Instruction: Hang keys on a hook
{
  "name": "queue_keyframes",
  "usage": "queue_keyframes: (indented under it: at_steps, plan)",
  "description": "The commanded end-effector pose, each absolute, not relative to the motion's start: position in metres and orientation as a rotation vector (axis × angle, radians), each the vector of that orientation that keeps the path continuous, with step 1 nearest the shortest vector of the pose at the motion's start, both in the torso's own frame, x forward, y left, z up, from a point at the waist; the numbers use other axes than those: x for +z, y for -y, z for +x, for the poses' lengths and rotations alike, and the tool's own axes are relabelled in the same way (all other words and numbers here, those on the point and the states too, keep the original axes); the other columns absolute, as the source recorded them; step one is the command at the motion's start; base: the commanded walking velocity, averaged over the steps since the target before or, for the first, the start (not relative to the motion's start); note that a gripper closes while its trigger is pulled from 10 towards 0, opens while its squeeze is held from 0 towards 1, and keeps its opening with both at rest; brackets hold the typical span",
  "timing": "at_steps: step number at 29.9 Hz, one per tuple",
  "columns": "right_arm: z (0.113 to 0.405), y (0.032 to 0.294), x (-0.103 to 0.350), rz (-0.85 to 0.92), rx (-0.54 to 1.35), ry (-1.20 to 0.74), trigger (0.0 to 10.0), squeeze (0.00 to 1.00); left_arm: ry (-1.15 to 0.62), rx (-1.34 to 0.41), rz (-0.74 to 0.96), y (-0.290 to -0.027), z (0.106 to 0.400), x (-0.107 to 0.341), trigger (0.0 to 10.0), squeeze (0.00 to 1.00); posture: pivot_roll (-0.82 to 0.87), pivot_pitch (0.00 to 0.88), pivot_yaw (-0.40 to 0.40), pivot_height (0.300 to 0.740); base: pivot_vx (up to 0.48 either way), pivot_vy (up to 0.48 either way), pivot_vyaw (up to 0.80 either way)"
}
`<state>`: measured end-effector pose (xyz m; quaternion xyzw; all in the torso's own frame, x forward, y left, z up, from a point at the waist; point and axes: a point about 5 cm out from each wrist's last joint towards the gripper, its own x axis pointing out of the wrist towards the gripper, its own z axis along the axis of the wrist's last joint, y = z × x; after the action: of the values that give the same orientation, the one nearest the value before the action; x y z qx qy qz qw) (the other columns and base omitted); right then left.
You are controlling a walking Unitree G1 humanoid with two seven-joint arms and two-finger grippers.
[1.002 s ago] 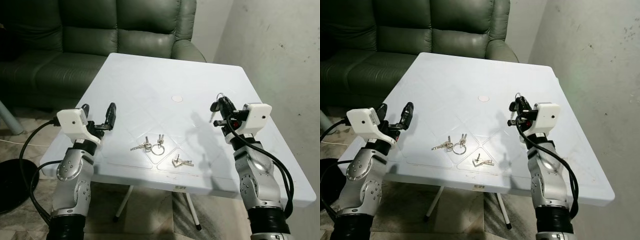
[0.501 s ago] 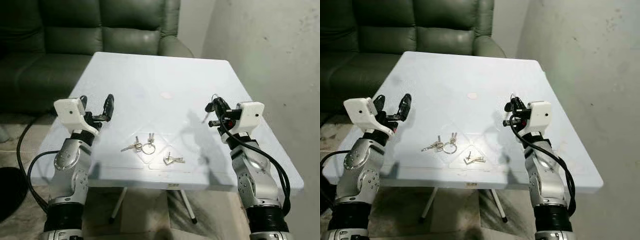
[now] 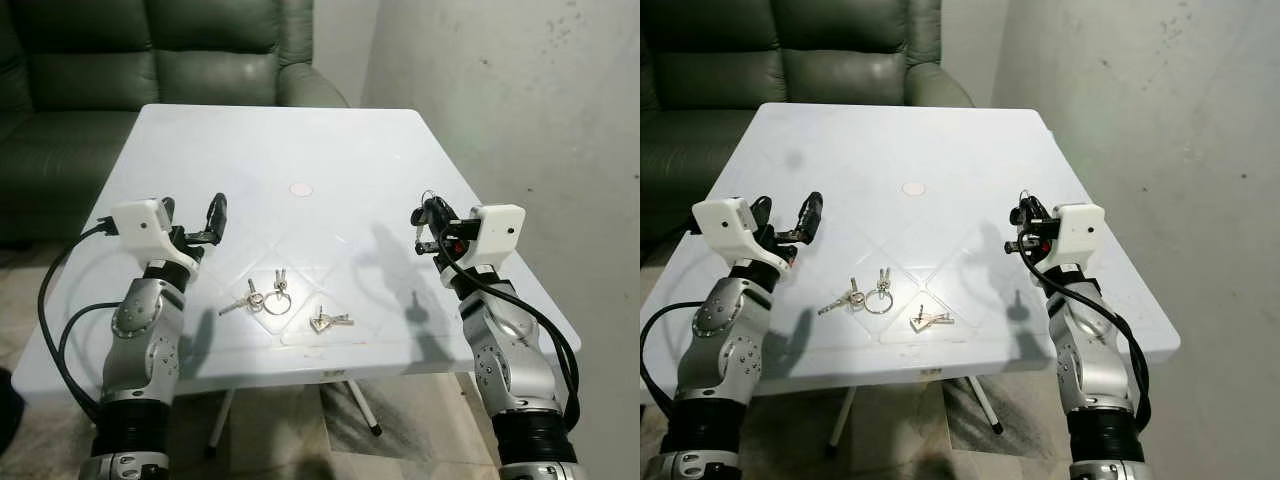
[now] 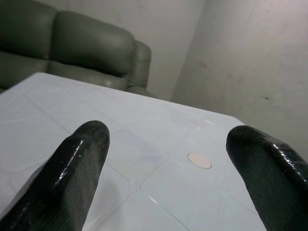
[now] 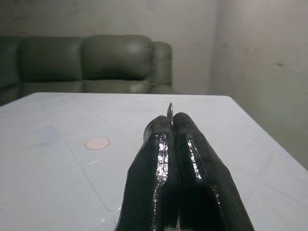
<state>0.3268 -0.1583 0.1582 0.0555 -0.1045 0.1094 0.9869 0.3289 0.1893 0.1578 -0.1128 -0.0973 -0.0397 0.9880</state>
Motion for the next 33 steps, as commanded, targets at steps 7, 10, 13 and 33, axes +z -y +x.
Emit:
queue_keyframes:
  at_steps: [7,10,13,33]
  plan:
    - [0.3277,0.1561,0.1598,0.105,0.222,0.207,10.0,0.00,0.175,-0.041,-0.256,-0.1937,0.3338,0.1597,10.0,0.00,0.01,0.000,-0.073,0.740,0.000,0.000,-0.77]
    - [0.3275,0.1554,0.1597,0.105,0.222,0.205,10.0,0.00,0.173,-0.039,-0.260,-0.1939,0.3340,0.1599,10.0,0.00,0.01,0.000,-0.073,0.740,0.000,0.000,-0.77]
    - [0.3274,0.1546,0.1599,0.107,0.222,0.204,10.0,0.00,0.164,-0.034,-0.254,-0.1942,0.3341,0.1595,10.0,0.00,0.01,0.000,-0.072,0.740,0.000,0.000,-0.77]
    - [0.3281,0.1527,0.1605,0.119,0.209,0.198,10.0,0.00,0.164,-0.070,-0.215,-0.1916,0.3334,0.1608,10.0,0.00,0.02,0.000,-0.069,0.740,0.000,0.000,-0.76]
